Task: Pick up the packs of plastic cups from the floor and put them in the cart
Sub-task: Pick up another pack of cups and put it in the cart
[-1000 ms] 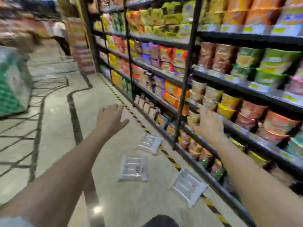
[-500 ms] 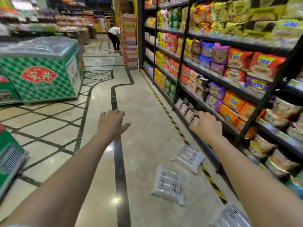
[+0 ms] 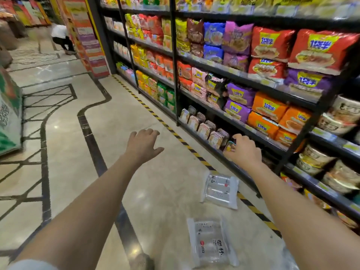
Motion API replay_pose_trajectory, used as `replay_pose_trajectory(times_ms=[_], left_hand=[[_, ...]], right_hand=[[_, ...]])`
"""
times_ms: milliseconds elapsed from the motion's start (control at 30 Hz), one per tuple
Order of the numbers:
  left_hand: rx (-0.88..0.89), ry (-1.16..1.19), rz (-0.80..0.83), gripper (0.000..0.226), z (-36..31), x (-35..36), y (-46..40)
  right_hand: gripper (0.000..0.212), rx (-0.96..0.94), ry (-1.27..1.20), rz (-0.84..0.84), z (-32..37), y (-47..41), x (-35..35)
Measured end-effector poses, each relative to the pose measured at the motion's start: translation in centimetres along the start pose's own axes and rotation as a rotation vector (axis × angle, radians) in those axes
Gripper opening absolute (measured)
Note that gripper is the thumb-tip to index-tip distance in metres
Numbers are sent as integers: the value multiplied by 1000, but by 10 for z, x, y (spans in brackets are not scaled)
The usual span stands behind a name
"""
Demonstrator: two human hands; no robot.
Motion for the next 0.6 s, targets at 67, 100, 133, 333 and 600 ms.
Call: replay_pose_trajectory(times_ms=[67,100,133,333,600], left_hand=[[82,17,49,57,16,20,-54],[115,27,85,57,23,31,-80],[152,30,128,57,28,42,-103],[432,-41,253,57,21,98,-252],[761,-54,391,59,-73,224,-420]], right_hand=[[59,108,-7,14,1,-28,22],[56,167,-13,32,0,-40,32],[56,235,-31,59,-3,-50,43],[65,622,-132,132,-37,-98,99],[62,1007,-293,185,-95,-169,213]])
Point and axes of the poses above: each hand's wrist, its own y-axis away from the middle knuckle, its own x-axis out of the palm, z = x × y, the point moved 10 cm from there along -y, towards the middle knuckle, and after that the axes turned 14 degrees about x, right-handed, at the moved point
